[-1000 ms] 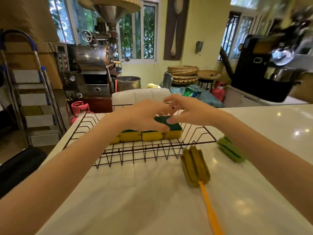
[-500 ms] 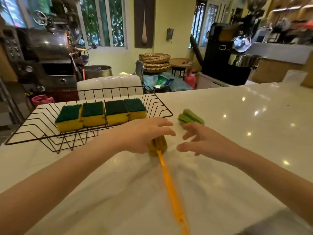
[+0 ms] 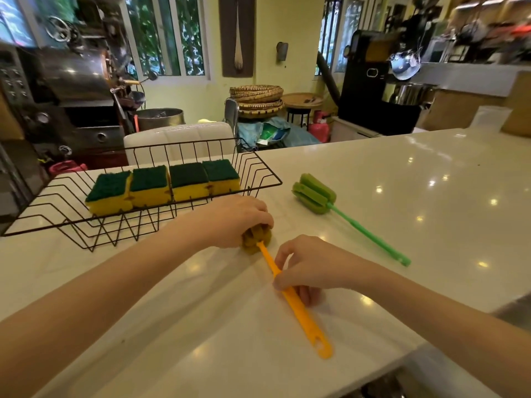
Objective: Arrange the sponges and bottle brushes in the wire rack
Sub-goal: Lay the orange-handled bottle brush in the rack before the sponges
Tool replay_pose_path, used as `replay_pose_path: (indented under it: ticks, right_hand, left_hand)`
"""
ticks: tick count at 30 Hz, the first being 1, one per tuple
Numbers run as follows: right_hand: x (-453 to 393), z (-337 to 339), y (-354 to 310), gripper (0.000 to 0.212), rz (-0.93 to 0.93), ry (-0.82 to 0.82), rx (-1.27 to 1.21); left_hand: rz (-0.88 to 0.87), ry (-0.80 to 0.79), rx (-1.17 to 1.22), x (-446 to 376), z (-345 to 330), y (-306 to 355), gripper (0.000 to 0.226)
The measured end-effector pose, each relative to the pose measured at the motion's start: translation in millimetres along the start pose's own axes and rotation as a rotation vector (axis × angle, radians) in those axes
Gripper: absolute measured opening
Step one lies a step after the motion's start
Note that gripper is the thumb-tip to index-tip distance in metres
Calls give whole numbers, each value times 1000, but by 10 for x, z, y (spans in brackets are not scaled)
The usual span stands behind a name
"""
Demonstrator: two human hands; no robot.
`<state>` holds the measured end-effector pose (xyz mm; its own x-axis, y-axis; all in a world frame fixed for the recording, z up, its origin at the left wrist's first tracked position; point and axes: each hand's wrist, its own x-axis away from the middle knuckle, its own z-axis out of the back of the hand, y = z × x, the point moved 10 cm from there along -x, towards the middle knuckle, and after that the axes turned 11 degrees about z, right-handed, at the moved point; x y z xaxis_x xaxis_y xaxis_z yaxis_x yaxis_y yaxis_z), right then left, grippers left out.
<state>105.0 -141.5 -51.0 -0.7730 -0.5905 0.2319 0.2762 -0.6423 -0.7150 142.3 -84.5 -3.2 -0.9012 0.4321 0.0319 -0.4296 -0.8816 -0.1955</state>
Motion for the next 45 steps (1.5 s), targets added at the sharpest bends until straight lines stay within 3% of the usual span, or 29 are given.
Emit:
replay_pose_path:
  ticks: [7, 13, 16, 25, 38, 45]
  right_hand:
    - [12, 220, 133, 14, -41, -60, 111]
    - [27, 467, 39, 17, -18, -157, 186]
    - [-4, 645, -108, 10, 29, -134, 222]
    - [-431, 984, -784, 12, 197, 17, 360]
    - [-1467, 776, -1612, 23, 435, 73, 523]
    - [-1850, 284, -1735, 9, 550, -49, 614]
  left_hand:
    - [41, -70, -27, 62, 39, 9, 47]
    - [28, 35, -43, 177, 390, 31, 49]
    - [38, 102, -13, 255, 625, -58, 52]
    - [186, 251, 63, 537, 1018, -755, 47]
    - [501, 172, 69, 784, 648, -2048, 54]
    - [607, 10, 102, 866, 93, -2415, 50]
